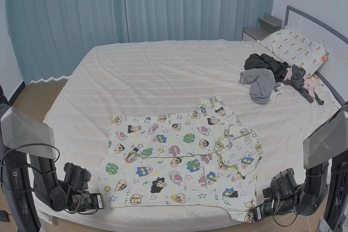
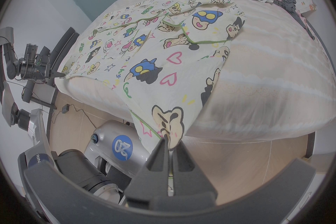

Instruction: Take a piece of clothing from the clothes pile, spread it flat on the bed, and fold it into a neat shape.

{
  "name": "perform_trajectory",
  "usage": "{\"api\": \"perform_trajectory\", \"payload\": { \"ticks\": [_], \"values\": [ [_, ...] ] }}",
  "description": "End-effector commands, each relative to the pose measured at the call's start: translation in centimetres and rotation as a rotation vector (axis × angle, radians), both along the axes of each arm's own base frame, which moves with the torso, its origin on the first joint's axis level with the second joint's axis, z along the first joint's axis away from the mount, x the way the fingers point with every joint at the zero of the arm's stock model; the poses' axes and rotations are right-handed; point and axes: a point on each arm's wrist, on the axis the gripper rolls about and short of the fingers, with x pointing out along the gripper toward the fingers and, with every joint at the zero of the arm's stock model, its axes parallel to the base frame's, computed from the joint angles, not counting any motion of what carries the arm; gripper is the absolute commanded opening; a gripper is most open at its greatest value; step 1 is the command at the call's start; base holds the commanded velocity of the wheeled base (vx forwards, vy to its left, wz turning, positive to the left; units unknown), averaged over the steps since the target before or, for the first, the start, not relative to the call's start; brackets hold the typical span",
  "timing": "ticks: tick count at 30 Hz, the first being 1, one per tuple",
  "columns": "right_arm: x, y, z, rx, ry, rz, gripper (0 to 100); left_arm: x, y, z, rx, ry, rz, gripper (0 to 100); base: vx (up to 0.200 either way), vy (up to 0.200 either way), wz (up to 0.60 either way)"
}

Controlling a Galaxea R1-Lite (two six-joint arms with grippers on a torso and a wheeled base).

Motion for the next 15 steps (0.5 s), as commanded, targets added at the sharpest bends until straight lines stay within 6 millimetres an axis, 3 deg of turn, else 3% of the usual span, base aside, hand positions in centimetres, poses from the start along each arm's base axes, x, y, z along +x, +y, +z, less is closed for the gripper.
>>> {"api": "perform_trajectory", "payload": {
  "ticks": [1, 2, 6, 7, 11, 15],
  "values": [
    [-0.5, -0.2, -0.1, -0.011, 0.022, 0.002, 0, -0.1, 0.0, 0.0, 0.003, 0.005, -0.002, 0, 0.0, 0.0, 0.0],
    [-0.5, -0.2, -0.1, -0.012, 0.023, 0.002, 0, -0.1, 0.0, 0.0, 0.003, 0.006, -0.002, 100, 0.0, 0.0, 0.0],
    [-0.6, -0.2, -0.1, -0.021, 0.028, 0.014, 0, 0.0, -0.1, 0.0, -0.002, 0.001, 0.0, 100, 0.0, 0.0, 0.0],
    [-0.6, -0.2, 0.0, -0.02, 0.025, 0.019, 100, -0.1, -0.1, 0.0, -0.006, 0.003, 0.006, 100, 0.0, 0.0, 0.0],
    [-0.5, -0.2, 0.6, -0.011, -0.005, 0.022, 100, 0.0, 0.0, 0.1, -0.011, -0.007, 0.018, 100, 0.0, 0.0, 0.0],
    [-0.4, -0.3, 3.4, 0.029, -0.122, 0.017, 100, 0.6, 0.3, 2.0, -0.077, -0.115, 0.077, 100, 0.0, 0.0, 0.0]
  ]
}}
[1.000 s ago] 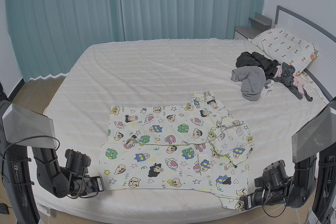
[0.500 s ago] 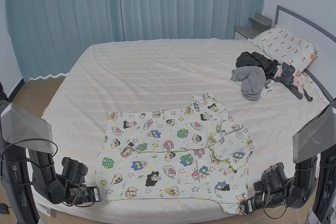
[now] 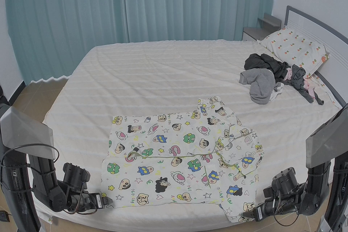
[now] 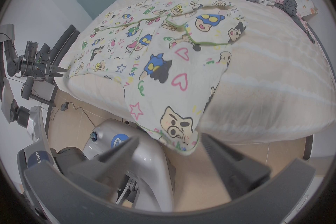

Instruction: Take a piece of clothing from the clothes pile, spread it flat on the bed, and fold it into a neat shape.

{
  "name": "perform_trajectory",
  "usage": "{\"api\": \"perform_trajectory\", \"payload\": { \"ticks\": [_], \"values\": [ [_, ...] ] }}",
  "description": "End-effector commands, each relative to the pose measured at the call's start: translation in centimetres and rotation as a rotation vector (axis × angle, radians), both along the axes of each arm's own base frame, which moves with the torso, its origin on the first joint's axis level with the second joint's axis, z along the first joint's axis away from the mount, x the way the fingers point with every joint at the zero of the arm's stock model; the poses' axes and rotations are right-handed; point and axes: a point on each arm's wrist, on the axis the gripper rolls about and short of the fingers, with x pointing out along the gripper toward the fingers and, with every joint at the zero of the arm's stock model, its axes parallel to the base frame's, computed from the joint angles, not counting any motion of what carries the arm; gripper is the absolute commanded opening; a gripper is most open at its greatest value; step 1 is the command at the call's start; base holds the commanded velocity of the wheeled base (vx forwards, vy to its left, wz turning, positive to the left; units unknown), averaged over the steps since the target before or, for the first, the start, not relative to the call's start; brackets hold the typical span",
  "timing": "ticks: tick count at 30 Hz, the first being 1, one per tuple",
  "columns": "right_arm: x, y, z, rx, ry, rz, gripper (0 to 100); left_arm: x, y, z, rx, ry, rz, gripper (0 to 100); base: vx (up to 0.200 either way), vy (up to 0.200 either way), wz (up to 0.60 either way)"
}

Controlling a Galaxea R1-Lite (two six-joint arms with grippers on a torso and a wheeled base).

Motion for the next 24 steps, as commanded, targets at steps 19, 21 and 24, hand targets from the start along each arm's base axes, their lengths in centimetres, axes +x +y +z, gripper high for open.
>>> {"api": "perform_trajectory", "payload": {
  "ticks": [19, 21, 24],
  "values": [
    [13.5, -0.3, 10.2, 0.383, -0.317, -0.359, 100, 2.0, -0.3, 7.3, -0.626, -0.283, 0.12, 100, 0.0, 0.0, 0.0],
    [14.1, -0.1, 9.3, 0.426, -0.271, -0.402, 100, 1.9, -0.4, 7.3, -0.632, -0.285, 0.124, 100, 0.0, 0.0, 0.0],
    [14.7, -0.1, 8.5, 0.423, -0.266, -0.407, 100, 1.6, -0.4, 7.1, -0.64, -0.275, 0.113, 100, 0.2, 0.0, 0.0]
  ]
}}
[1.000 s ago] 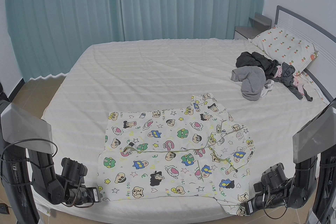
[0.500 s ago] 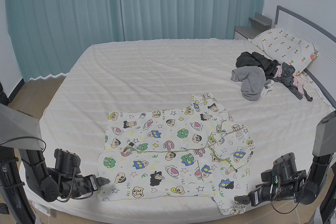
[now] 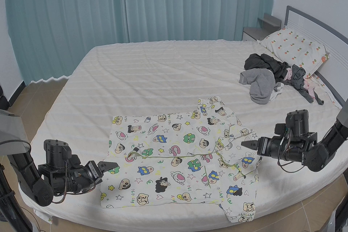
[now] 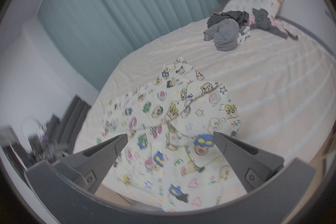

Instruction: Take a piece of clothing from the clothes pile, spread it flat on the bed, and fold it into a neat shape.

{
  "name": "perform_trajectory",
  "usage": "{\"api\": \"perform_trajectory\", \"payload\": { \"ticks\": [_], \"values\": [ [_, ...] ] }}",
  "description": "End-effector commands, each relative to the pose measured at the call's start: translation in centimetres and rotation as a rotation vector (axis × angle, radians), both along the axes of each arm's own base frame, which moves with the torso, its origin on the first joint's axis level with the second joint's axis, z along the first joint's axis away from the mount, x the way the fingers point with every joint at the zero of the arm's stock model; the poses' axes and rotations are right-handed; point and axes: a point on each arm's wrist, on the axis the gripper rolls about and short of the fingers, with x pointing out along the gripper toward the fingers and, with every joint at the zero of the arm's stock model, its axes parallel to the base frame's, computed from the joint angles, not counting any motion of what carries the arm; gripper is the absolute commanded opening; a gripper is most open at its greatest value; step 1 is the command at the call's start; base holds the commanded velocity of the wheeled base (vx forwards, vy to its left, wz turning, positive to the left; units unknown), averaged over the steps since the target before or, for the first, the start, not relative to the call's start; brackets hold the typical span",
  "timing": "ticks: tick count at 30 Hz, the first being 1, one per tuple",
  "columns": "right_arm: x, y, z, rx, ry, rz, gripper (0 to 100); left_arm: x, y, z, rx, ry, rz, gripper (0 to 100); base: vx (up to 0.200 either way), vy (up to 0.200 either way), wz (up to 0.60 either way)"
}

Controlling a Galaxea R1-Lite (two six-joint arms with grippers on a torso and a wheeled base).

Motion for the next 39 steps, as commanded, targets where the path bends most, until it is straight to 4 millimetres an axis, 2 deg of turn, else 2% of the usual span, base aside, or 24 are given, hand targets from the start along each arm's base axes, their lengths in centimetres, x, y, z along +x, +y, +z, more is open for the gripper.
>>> {"api": "perform_trajectory", "payload": {
  "ticks": [1, 4, 9, 12, 17, 22, 27, 30, 35, 39],
  "values": [
    [2.6, 0.0, -1.4, 0.042, 0.038, -0.027, 100, -0.4, 0.1, 0.2, -0.053, -0.005, -0.009, 100, 0.2, 0.0, 0.0],
    [4.1, -0.5, -1.9, 0.042, 0.027, -0.053, 100, -0.4, -0.1, 0.0, -0.053, -0.003, -0.019, 100, 0.2, 0.0, 0.0],
    [7.8, -1.6, -2.6, 0.051, -0.01, -0.1, 100, -0.4, -0.1, -0.3, -0.051, 0.013, -0.019, 100, 0.2, 0.0, 0.0],
    [9.4, -1.4, -3.6, 0.048, -0.005, -0.106, 100, -0.5, -0.1, -0.3, -0.05, 0.014, -0.018, 100, 0.2, 0.0, 0.0],
    [11.8, -0.8, -4.9, 0.033, 0.009, -0.117, 100, -0.3, -0.1, -0.4, -0.046, 0.016, -0.013, 100, 0.0, 0.0, 0.0],
    [13.8, -0.5, -5.2, 0.037, 0.03, -0.123, 100, -0.3, -0.1, -0.4, -0.05, 0.019, -0.01, 100, 0.0, 0.0, 0.0],
    [14.6, -0.4, -5.9, 0.026, 0.061, -0.138, 100, -0.4, -0.1, -0.4, -0.052, 0.02, -0.014, 100, 0.0, 0.0, 0.0],
    [14.5, -0.1, -5.3, 0.0, 0.043, -0.17, 100, -0.4, -0.1, -0.4, -0.05, 0.019, -0.014, 100, 0.2, 0.0, 0.0],
    [14.1, 1.1, -3.8, -0.023, 0.022, -0.174, 100, -0.4, -0.1, -0.6, -0.046, 0.023, -0.019, 100, 0.0, 0.0, 0.0],
    [15.0, 1.3, -3.4, -0.021, 0.039, -0.168, 100, 0.0, -0.1, -0.6, -0.042, 0.005, -0.012, 100, 0.0, 0.0, 0.0]
  ]
}}
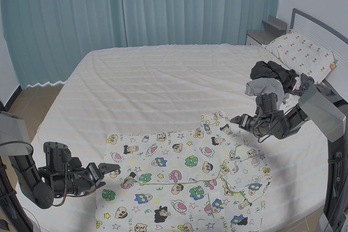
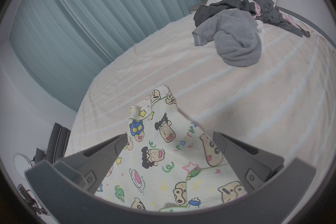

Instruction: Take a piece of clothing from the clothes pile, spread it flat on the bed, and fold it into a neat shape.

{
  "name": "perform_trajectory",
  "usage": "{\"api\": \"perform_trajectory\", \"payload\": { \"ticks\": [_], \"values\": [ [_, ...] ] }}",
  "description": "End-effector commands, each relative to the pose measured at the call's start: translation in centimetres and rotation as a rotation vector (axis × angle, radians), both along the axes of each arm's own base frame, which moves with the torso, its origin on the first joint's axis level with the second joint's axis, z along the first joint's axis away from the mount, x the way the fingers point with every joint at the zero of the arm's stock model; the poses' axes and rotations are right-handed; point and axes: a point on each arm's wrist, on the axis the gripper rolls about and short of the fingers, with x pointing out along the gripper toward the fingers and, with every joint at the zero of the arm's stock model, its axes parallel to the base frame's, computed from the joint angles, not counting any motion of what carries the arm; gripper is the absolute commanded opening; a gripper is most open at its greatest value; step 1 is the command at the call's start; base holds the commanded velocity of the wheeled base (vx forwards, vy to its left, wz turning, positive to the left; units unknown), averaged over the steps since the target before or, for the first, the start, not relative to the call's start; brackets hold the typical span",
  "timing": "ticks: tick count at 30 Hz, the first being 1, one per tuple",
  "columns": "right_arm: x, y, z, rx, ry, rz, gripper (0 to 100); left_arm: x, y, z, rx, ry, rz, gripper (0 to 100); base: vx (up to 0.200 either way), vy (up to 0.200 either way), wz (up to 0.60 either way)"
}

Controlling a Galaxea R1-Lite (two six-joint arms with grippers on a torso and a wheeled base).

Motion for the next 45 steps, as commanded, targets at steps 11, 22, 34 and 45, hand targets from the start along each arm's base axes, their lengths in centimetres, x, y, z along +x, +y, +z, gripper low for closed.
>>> {"api": "perform_trajectory", "payload": {
  "ticks": [11, 22, 34, 45],
  "values": [
    [0.8, 0.2, 1.2, 0.103, -0.009, -0.03, 100, 9.5, 0.3, -1.1, 0.133, -0.24, 0.153, 100, 0.0, 0.0, 0.0],
    [-0.3, 0.4, 0.9, 0.1, 0.024, -0.012, 100, 19.6, 3.0, -4.1, 0.338, -0.204, 0.097, 100, 0.0, 0.0, 0.0],
    [-0.6, 0.3, 1.2, 0.099, 0.025, -0.01, 100, 21.2, 4.1, -5.6, 0.334, -0.179, 0.076, 100, 0.0, 0.0, 0.0],
    [-0.6, 0.3, 1.2, 0.099, 0.024, -0.008, 100, 21.3, 3.5, -6.2, 0.324, -0.171, 0.052, 100, 0.0, 0.0, 0.0]
  ]
}}
